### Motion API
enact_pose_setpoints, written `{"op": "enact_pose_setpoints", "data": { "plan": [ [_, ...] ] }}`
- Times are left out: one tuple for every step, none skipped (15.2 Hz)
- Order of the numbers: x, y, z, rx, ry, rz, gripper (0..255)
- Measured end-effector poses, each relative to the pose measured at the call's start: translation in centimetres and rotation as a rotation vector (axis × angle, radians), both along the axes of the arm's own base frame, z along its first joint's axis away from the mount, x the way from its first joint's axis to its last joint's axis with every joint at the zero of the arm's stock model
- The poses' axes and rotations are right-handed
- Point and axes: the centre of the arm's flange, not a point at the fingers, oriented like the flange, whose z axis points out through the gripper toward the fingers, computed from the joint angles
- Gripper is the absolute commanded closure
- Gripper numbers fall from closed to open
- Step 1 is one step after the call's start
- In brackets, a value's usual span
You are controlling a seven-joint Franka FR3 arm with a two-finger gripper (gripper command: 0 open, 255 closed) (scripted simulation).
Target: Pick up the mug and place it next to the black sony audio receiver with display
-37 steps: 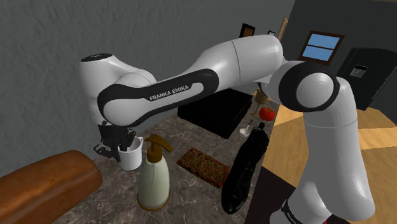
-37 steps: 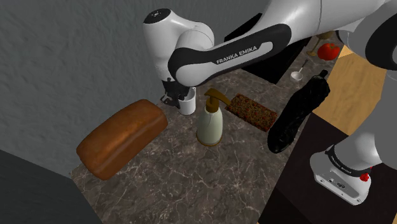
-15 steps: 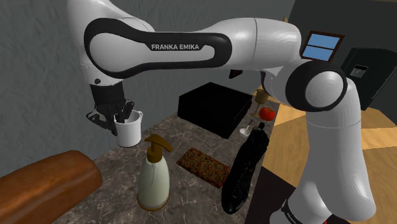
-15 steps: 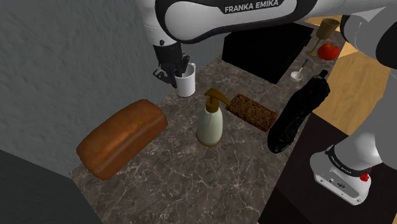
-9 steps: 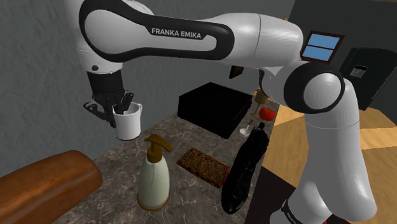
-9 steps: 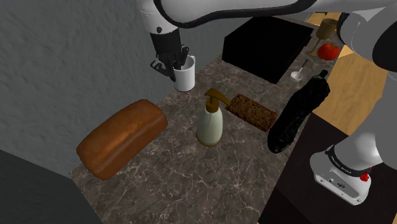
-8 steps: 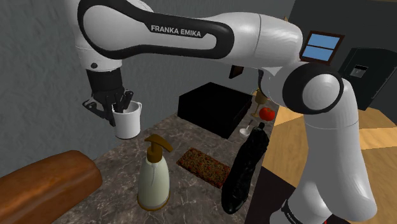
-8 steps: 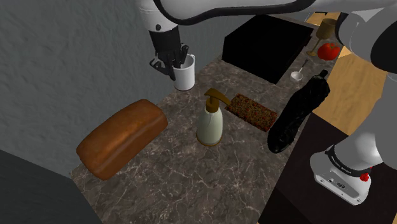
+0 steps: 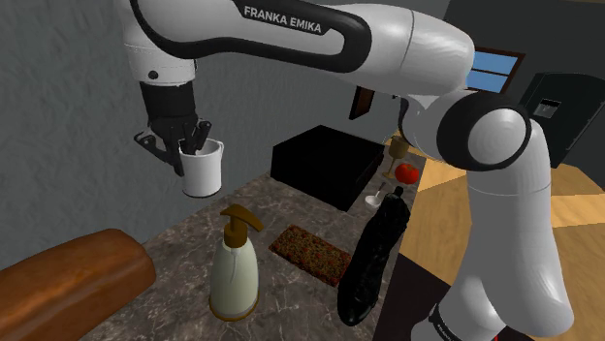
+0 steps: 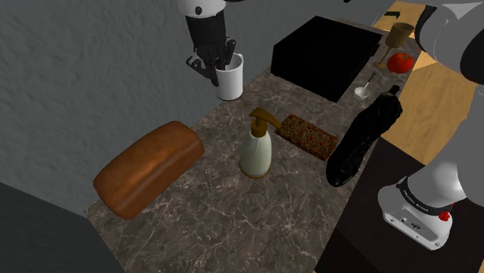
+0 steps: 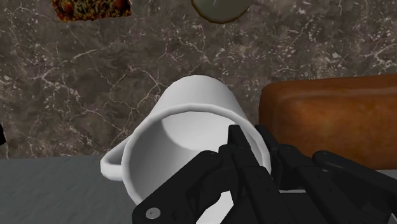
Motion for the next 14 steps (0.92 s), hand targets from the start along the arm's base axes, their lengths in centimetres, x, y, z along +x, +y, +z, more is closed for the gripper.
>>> {"op": "enact_pose_setpoints", "data": {
  "plan": [
    [-0.4, -0.9, 0.1, 0.000, -0.001, 0.000, 255],
    [-0.6, -2.3, 0.0, 0.000, -0.001, 0.000, 255],
    [-0.9, -3.5, -0.1, 0.000, -0.001, 0.000, 255],
    [-1.3, -4.8, -0.1, 0.000, -0.001, 0.000, 255],
    [-1.7, -6.1, 0.0, 0.000, -0.001, -0.001, 255],
    [-1.9, -7.3, 0.0, 0.000, -0.001, -0.001, 255],
    [-1.9, -8.6, -0.2, 0.000, -0.001, -0.001, 255],
    [-2.1, -9.9, -0.3, 0.000, 0.000, -0.001, 255],
    [-2.6, -11.1, -0.2, 0.000, -0.001, -0.001, 255],
    [-3.0, -12.5, -0.1, -0.001, -0.001, -0.001, 255],
    [-3.7, -13.7, -0.2, -0.001, -0.001, -0.001, 255],
    [-3.9, -14.9, -0.1, -0.001, -0.001, -0.001, 255],
    [-4.2, -16.2, 0.0, -0.001, -0.001, -0.001, 255],
    [-4.8, -17.5, -0.1, -0.001, -0.001, -0.001, 255]
  ]
}}
